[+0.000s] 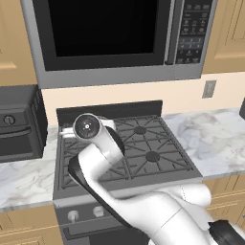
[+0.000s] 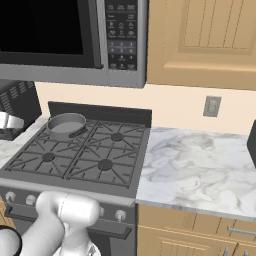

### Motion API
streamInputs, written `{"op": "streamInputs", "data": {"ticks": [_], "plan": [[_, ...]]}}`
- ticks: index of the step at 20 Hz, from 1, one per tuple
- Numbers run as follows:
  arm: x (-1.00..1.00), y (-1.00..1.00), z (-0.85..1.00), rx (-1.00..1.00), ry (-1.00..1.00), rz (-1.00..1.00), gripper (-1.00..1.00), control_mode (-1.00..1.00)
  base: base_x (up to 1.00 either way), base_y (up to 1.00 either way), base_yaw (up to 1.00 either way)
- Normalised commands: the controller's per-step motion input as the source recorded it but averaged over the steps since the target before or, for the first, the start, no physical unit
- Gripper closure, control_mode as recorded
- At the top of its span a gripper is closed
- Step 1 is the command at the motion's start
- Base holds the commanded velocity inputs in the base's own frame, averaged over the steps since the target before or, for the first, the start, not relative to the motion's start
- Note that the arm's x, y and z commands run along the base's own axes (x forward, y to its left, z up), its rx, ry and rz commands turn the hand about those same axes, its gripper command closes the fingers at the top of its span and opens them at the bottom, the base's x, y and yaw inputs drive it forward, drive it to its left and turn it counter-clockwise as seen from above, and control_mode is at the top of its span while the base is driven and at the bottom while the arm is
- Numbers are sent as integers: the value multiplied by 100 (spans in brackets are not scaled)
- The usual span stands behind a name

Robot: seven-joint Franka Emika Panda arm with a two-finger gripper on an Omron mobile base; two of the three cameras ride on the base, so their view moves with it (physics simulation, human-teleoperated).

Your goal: Turn on the burner for the pot on the stove. Wait thirty seconds for the pot to heat up. Then add the bell pepper to the pot.

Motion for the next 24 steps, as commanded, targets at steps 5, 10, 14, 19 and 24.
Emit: {"op": "streamInputs", "data": {"ticks": [5,10,14,19,24], "plan": [[57,2,-2,0,0,0,100,-100,0,0,0],[53,0,-3,0,0,0,100,-100,0,0,0],[58,0,-7,0,0,0,100,-100,0,0,0],[53,0,-11,0,0,0,100,-100,0,0,0],[40,0,-22,0,0,0,100,-100,0,0,0]]}}
